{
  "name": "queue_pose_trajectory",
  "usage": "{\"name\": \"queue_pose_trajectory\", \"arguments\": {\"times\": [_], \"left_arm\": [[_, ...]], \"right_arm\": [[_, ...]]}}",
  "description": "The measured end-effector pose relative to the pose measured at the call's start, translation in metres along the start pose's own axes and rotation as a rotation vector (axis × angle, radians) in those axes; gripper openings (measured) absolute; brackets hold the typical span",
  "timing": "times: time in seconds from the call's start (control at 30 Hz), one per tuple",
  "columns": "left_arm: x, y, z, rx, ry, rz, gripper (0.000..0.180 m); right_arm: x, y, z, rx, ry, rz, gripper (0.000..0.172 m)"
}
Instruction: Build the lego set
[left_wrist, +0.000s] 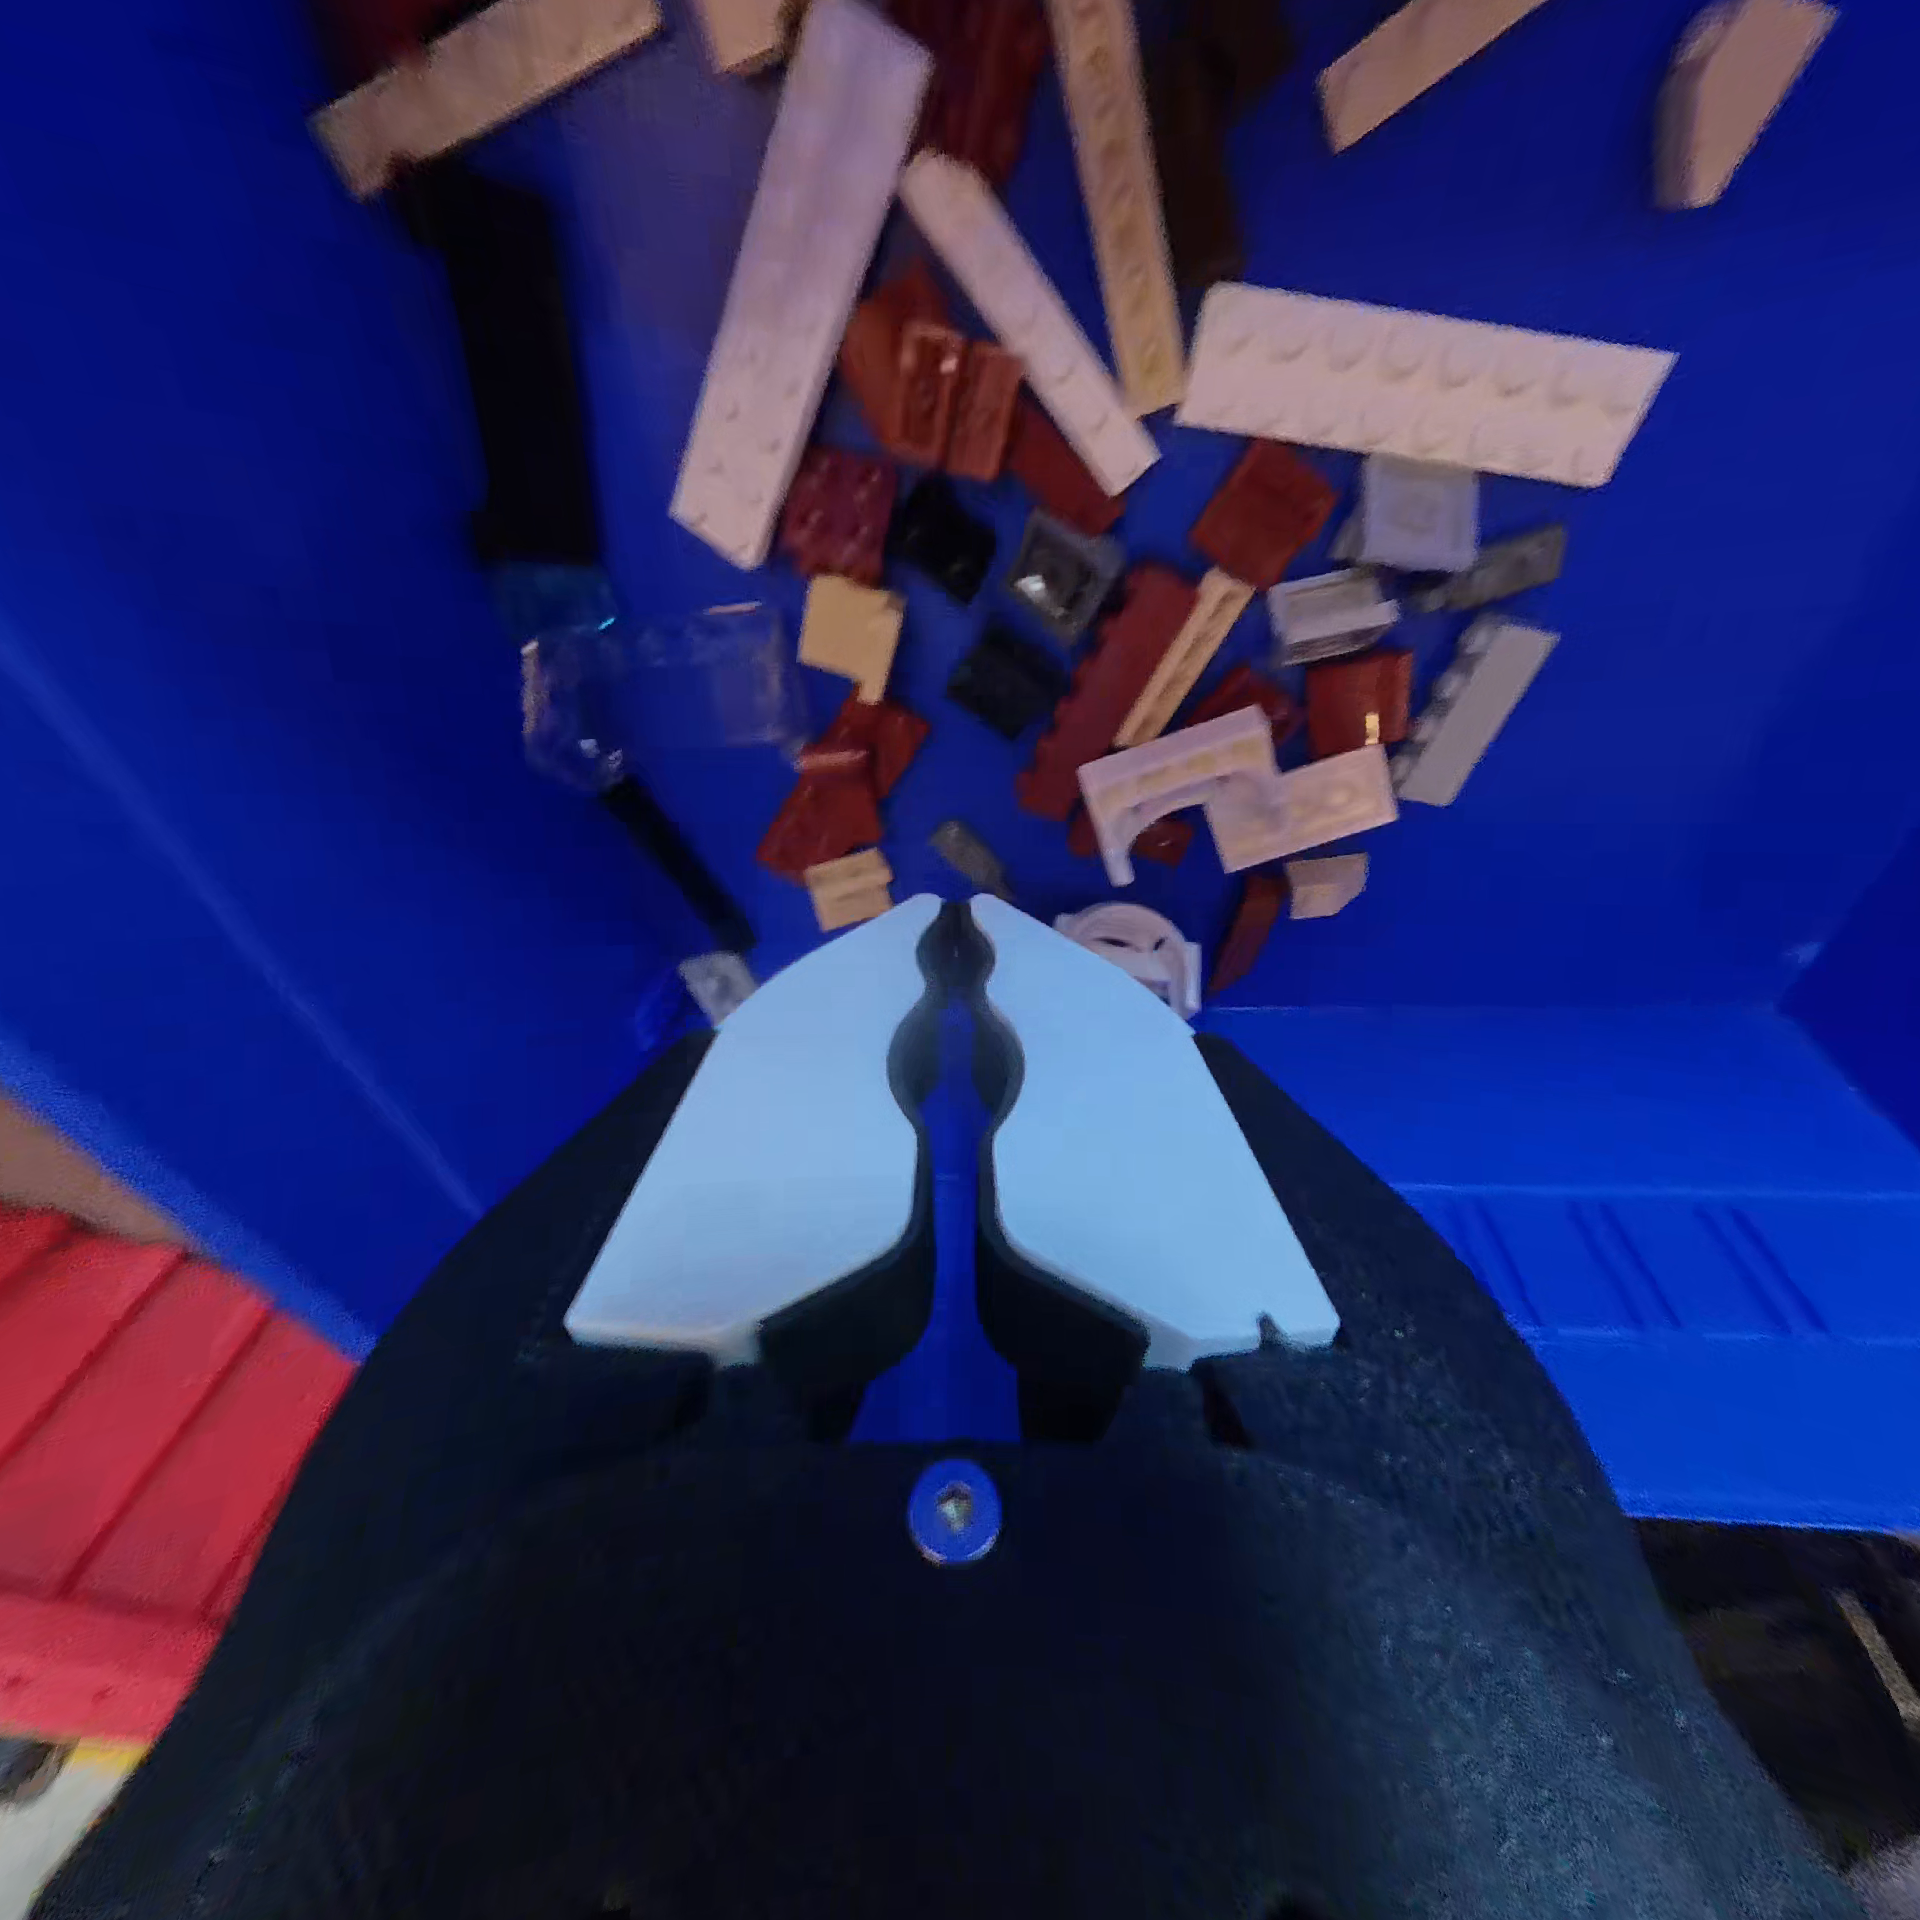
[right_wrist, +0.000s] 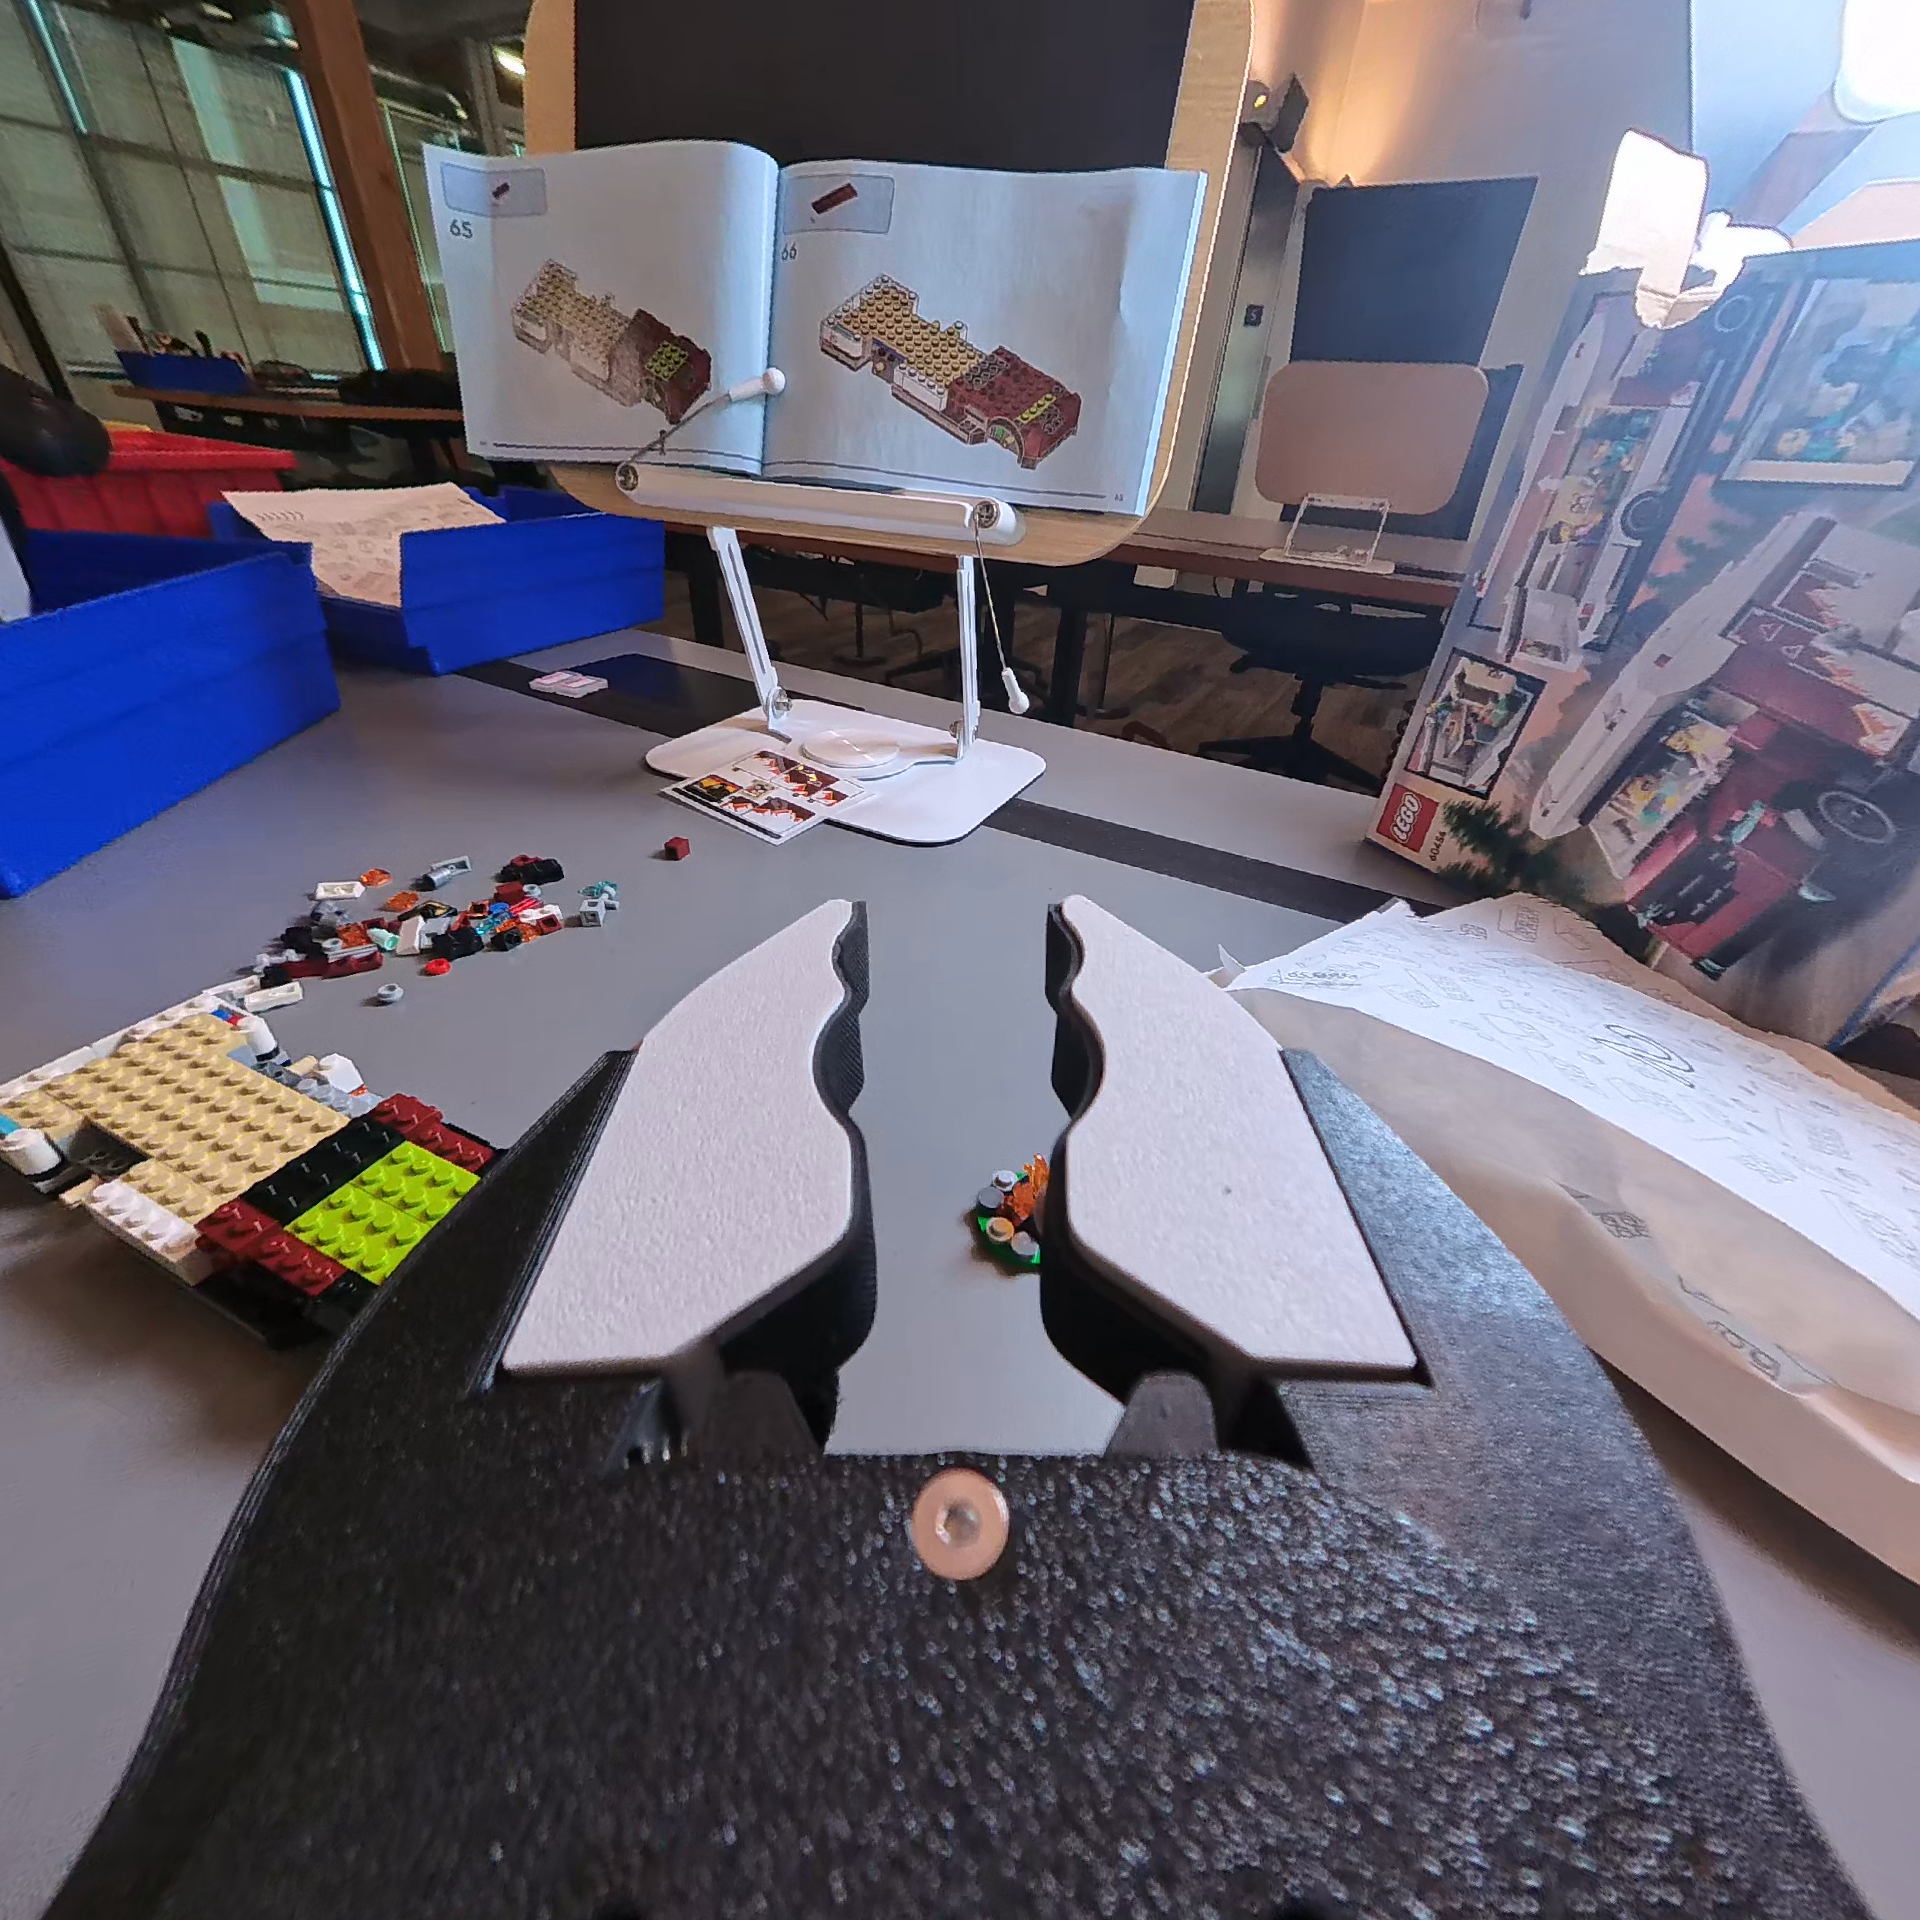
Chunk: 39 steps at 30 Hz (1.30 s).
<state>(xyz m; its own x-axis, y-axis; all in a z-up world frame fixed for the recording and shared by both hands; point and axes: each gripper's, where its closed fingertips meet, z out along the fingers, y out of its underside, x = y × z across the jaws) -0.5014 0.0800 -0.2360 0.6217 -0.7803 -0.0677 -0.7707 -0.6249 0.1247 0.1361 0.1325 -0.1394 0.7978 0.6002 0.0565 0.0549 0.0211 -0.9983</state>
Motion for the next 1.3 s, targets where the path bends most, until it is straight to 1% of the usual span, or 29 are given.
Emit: {"name": "queue_pose_trajectory", "arguments": {"times": [0.03,0.1,0.13,0.17,0.23,0.4,0.47,0.5,0.57,0.63,0.73,0.77,0.8,0.83,0.87,0.93,1.17,1.3], "left_arm": [[-0.005,0.002,-0.002,0.0,-0.028,-0.014,0.001],[-0.011,0.004,-0.003,-0.002,-0.06,-0.031,0.023],[-0.011,0.002,-0.004,0.012,-0.06,-0.033,0.028],[-0.007,-0.003,-0.004,0.043,-0.04,-0.03,0.032],[0.007,-0.014,-0.002,0.095,0.032,-0.016,0.035],[0.042,-0.031,0.007,0.141,0.182,0.046,0.049],[0.047,-0.03,0.014,0.113,0.184,0.065,0.049],[0.043,-0.03,0.015,0.104,0.145,0.079,0.041],[0.041,-0.026,0.016,0.077,0.122,0.092,0.03],[0.035,-0.015,0.018,0.015,0.08,0.101,0.015],[0.021,0.009,0.018,-0.104,0.017,0.083,0.008],[0.013,0.015,0.015,-0.128,-0.021,0.073,0.008],[0.006,0.017,0.012,-0.13,-0.054,0.058,0.012],[0.002,0.015,0.009,-0.106,-0.071,0.041,0.022],[0.001,0.01,0.006,-0.075,-0.078,0.03,0.026],[-0.002,0.001,0.002,-0.037,-0.098,0.036,0.026],[0.012,-0.016,0.013,-0.006,-0.037,0.089,0.032],[0.017,-0.017,0.023,-0.021,-0.026,0.109,0.033]], "right_arm": [[0.0,0.0,0.0,-0.001,-0.001,-0.001,0.033],[0.0,0.0,0.0,-0.002,0.0,-0.001,0.033],[0.0,0.0,0.0,-0.001,0.001,0.0,0.033],[0.0,0.0,0.0,0.0,0.001,0.001,0.033],[0.0,0.0,0.0,0.001,0.003,0.0,0.033],[0.0,0.001,0.001,-0.005,0.003,-0.001,0.033],[0.0,0.001,0.001,-0.007,0.003,-0.002,0.033],[0.0,0.002,0.001,-0.007,0.003,-0.002,0.033],[0.0,0.002,0.001,-0.007,0.002,0.0,0.033],[-0.001,0.001,0.001,-0.006,0.001,0.0,0.033],[-0.001,0.001,0.001,-0.003,0.0,-0.001,0.033],[-0.001,0.0,0.001,-0.001,-0.002,0.001,0.033],[-0.001,0.0,0.001,0.001,-0.003,0.002,0.033],[-0.001,0.0,0.001,0.001,-0.003,0.001,0.033],[-0.001,0.0,0.001,0.0,-0.004,0.0,0.033],[-0.002,0.0,0.001,0.0,-0.005,-0.001,0.033],[-0.001,-0.001,0.001,0.001,-0.004,0.002,0.033],[-0.002,-0.001,0.001,0.001,-0.004,0.001,0.033]]}}
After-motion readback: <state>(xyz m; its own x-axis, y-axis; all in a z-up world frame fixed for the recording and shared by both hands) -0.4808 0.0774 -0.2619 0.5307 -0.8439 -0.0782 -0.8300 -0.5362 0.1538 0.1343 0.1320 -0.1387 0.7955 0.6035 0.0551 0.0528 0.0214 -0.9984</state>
